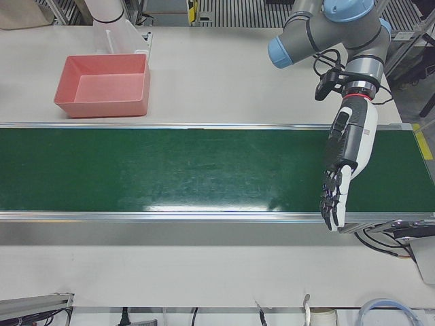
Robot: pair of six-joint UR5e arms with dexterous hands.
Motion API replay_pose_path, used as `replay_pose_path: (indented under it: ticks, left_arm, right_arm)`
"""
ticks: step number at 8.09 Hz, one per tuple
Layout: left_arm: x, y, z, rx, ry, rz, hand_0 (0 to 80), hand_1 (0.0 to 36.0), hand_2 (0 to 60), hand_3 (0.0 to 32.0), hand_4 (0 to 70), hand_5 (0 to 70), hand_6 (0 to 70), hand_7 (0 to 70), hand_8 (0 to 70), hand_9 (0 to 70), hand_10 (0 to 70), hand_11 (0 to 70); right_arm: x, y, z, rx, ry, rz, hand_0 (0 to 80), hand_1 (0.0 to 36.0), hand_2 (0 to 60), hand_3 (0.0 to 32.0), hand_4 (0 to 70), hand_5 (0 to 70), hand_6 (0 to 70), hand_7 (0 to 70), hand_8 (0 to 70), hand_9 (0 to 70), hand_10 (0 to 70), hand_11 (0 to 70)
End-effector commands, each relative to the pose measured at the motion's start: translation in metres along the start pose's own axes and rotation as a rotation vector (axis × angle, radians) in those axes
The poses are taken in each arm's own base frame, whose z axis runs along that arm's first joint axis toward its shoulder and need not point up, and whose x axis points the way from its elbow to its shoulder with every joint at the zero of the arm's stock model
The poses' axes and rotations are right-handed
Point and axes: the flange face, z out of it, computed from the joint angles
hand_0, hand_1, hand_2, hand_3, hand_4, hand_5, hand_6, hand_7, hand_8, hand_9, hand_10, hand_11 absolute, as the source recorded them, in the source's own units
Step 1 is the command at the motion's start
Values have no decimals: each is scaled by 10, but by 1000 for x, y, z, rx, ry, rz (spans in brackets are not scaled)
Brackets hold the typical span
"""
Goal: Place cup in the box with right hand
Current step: 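Close the right hand around the light blue cup and lift it, then carry the cup toward the robot and lower it over the pink tray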
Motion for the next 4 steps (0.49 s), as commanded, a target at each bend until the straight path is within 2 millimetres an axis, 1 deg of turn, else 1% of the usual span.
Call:
replay_pose_path:
  ticks: [1,2,3,4]
  left_arm:
    - [0,0,0,0,0,0,0,0,0,0,0,0,0,0,0,0,0,0]
    - [0,1,0,-1,0,0,0,0,0,0,0,0,0,0,0,0,0,0]
    - [0,1,0,-1,0,0,0,0,0,0,0,0,0,0,0,0,0,0]
    - [0,0,0,0,0,0,0,0,0,0,0,0,0,0,0,0,0,0]
  right_arm:
    - [27,133,-51,-227,89,99,800,360,600,0,700,262,389,700,700,700,700,700]
    - [48,169,-79,-289,147,107,800,360,600,0,700,262,392,700,700,700,700,700]
    - [87,195,-112,-332,241,108,800,360,600,0,700,265,395,700,700,700,700,700]
    - [116,213,-141,-362,315,103,800,360,600,0,700,268,394,700,700,700,700,700]
